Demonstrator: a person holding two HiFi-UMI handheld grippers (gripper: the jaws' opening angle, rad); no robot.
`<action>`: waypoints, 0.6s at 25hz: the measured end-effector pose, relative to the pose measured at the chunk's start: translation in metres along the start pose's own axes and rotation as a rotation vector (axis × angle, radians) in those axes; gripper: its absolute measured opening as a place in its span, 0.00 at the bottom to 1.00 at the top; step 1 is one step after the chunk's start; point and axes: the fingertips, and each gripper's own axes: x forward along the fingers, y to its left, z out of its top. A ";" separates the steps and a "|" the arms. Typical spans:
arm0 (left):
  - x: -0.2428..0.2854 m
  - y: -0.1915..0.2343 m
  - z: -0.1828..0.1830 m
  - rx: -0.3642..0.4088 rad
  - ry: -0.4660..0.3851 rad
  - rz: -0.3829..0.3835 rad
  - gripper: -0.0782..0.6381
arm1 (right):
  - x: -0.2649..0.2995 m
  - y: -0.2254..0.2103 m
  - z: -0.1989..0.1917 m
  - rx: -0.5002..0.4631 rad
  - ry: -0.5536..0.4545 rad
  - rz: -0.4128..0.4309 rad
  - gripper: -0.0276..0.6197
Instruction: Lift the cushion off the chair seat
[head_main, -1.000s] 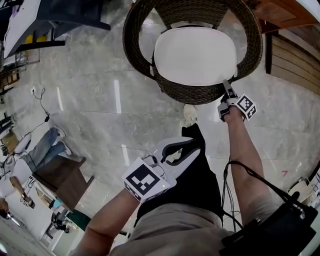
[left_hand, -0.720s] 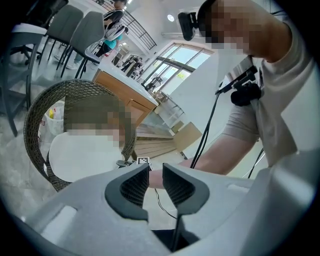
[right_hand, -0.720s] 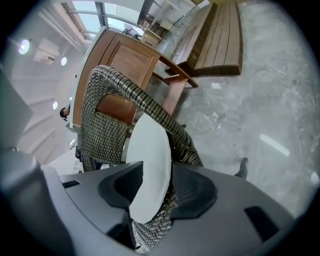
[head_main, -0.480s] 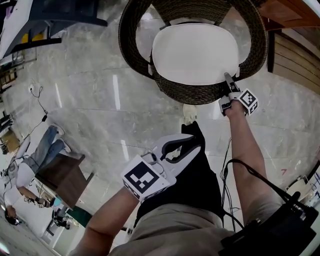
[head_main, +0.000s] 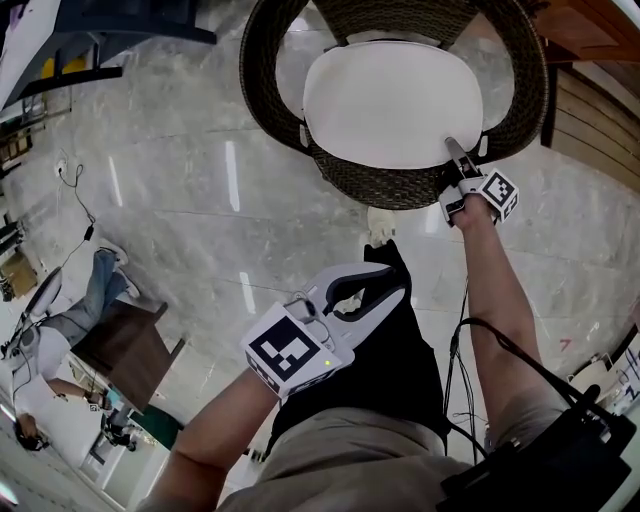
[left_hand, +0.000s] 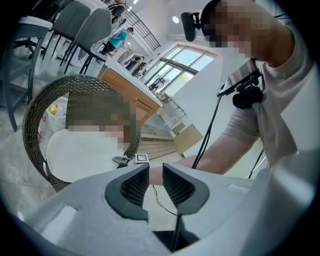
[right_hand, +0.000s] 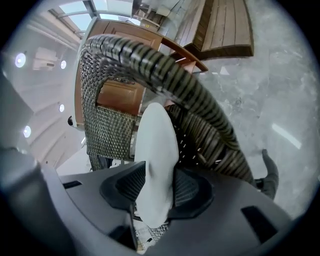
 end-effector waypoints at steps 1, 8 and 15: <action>0.000 0.001 -0.001 -0.003 0.002 -0.003 0.20 | 0.007 0.003 -0.003 -0.005 0.016 0.011 0.28; -0.005 0.009 0.004 -0.013 -0.022 0.004 0.20 | 0.045 0.018 -0.021 -0.036 0.074 -0.029 0.21; -0.024 0.006 0.006 0.002 -0.043 0.019 0.20 | 0.031 0.035 -0.026 -0.031 0.051 0.000 0.14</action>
